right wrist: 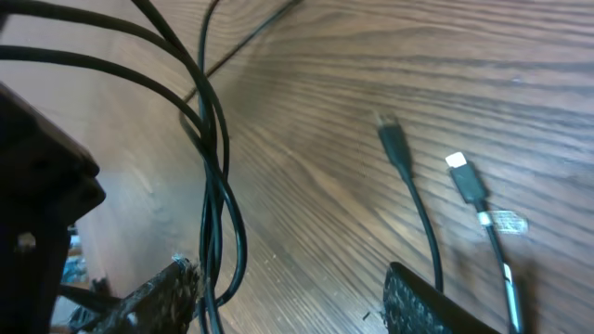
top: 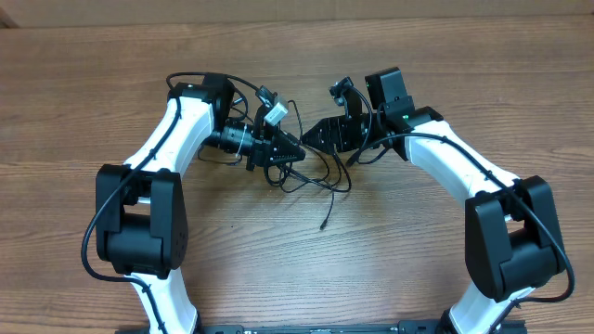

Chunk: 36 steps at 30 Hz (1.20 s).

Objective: Untangle cables

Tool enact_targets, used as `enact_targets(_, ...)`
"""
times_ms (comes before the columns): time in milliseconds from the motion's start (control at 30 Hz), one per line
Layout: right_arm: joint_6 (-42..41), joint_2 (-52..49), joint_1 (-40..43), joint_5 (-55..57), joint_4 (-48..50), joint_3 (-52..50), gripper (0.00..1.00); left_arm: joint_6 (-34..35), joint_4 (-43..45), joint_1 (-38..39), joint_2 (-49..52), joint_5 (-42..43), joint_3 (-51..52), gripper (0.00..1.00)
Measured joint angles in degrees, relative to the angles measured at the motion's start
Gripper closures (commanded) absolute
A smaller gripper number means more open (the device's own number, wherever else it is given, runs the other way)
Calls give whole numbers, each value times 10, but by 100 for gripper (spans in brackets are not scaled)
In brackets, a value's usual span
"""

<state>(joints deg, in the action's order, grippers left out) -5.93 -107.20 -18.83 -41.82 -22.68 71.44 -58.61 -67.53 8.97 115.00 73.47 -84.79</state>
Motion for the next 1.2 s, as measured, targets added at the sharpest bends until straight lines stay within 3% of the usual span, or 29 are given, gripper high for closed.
enact_targets(300, 9, 0, -1, -86, 97, -44, 51, -34, -13, 5, 0, 21, 0, 96)
enact_targets(500, 11, -1, -11, -99, 103, -44, 53, -36, -13, 30, 0, 29, 0, 96)
enact_targets(833, 11, -37, -23, -98, 105, -44, 70, -36, -13, 45, 0, 37, 0, 96)
enact_targets(1200, 12, -40, -27, -114, 107, -44, 73, -36, -13, 45, 0, 39, 0, 96)
